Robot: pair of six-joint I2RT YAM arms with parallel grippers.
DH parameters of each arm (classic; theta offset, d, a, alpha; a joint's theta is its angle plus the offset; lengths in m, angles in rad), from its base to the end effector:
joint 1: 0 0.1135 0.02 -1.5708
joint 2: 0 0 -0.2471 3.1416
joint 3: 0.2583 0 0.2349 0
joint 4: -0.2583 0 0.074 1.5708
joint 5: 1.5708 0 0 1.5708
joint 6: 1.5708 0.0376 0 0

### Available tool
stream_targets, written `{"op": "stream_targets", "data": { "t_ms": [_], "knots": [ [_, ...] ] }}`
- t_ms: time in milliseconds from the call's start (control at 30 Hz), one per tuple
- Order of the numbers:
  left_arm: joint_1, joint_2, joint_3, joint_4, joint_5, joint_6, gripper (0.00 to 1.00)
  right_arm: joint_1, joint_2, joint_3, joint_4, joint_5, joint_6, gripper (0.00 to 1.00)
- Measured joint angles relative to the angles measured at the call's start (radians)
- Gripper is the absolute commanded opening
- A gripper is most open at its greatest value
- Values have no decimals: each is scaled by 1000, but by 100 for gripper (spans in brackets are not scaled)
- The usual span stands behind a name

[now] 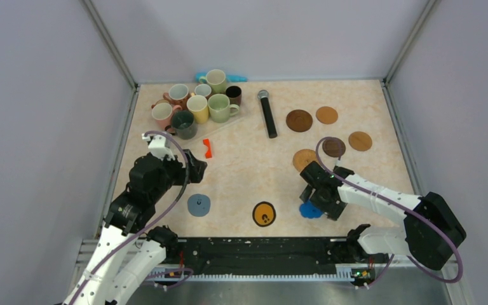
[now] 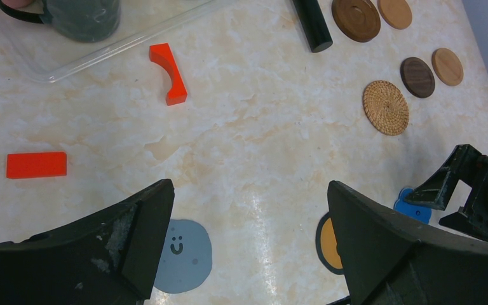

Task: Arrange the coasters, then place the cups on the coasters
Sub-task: Move the coaster to the center of the board.

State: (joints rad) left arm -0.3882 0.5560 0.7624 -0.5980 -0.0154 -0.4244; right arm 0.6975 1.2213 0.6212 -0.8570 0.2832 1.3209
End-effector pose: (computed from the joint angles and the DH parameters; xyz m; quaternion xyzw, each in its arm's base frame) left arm 0.1143 -0.0461 0.3066 -0.0193 0.8309 -0.2139 0.5133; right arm 0.1364 0.1006 0.1575 0.3108 0.9383 -0.0274 0.1492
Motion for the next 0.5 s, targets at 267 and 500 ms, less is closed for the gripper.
{"op": "stream_targets", "data": {
  "t_ms": [267,500],
  "knots": [
    [0,0,0,0,0,0,96,0,7,0,0,-21,0,87],
    [0,0,0,0,0,0,96,0,21,0,5,-60,-1,81]
  ]
}}
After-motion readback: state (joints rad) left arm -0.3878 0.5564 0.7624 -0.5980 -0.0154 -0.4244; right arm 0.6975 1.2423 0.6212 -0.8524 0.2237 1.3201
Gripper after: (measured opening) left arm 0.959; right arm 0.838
